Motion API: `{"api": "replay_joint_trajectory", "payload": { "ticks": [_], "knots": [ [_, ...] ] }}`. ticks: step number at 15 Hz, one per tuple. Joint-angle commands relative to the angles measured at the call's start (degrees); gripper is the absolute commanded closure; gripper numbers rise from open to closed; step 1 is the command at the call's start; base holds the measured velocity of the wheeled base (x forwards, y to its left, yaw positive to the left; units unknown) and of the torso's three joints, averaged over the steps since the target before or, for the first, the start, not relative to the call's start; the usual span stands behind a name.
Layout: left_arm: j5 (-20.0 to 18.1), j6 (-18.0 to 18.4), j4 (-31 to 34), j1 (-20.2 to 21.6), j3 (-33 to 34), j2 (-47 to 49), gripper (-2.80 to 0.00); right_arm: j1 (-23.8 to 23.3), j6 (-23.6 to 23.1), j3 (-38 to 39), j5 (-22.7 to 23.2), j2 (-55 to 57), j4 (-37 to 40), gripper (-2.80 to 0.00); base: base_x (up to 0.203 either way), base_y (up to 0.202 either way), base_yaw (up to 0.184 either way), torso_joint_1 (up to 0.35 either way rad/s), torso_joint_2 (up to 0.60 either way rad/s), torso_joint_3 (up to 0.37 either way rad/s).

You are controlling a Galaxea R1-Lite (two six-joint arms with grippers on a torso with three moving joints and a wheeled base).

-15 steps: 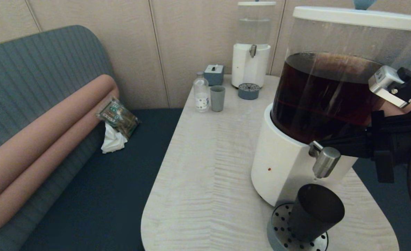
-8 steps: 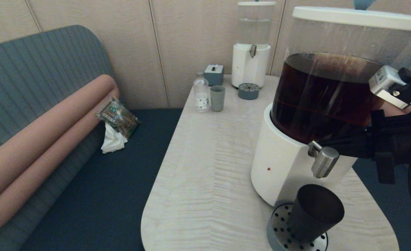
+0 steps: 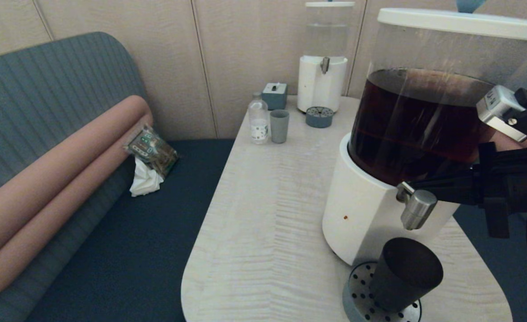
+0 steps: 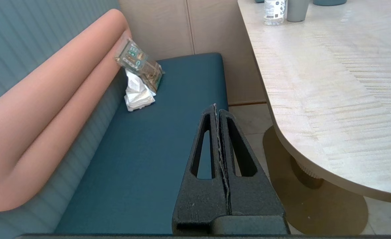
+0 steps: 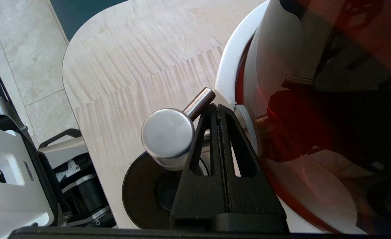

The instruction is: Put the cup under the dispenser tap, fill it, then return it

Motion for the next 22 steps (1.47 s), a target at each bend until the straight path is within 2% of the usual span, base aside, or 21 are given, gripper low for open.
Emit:
{"api": "replay_joint_trajectory", "payload": {
  "ticks": [1, 4, 13, 22],
  "knots": [
    [0.0, 0.0, 0.0, 0.0, 2.3, 0.1, 0.0, -1.0, -0.2, 0.2, 0.0, -0.5, 0.2, 0.0, 0.0, 0.0, 0.0, 0.0, 0.0, 0.0],
    [0.0, 0.0, 0.0, 0.0, 2.3, 0.1, 0.0, -2.9, 0.0, 1.1, 0.0, -0.9, -2.0, 0.0, 0.0, 0.0, 0.0, 0.0, 0.0, 0.0],
    [0.0, 0.0, 0.0, 0.0, 2.3, 0.1, 0.0, -6.2, 0.5, 1.8, 0.1, -3.1, -2.0, 0.0, 0.0, 0.0, 0.0, 0.0, 0.0, 0.0],
    [0.0, 0.0, 0.0, 0.0, 2.3, 0.1, 0.0, -11.8, 0.8, 5.2, -0.3, -10.4, -1.7, 0.0, 0.0, 0.0, 0.0, 0.0, 0.0, 0.0]
  ]
}}
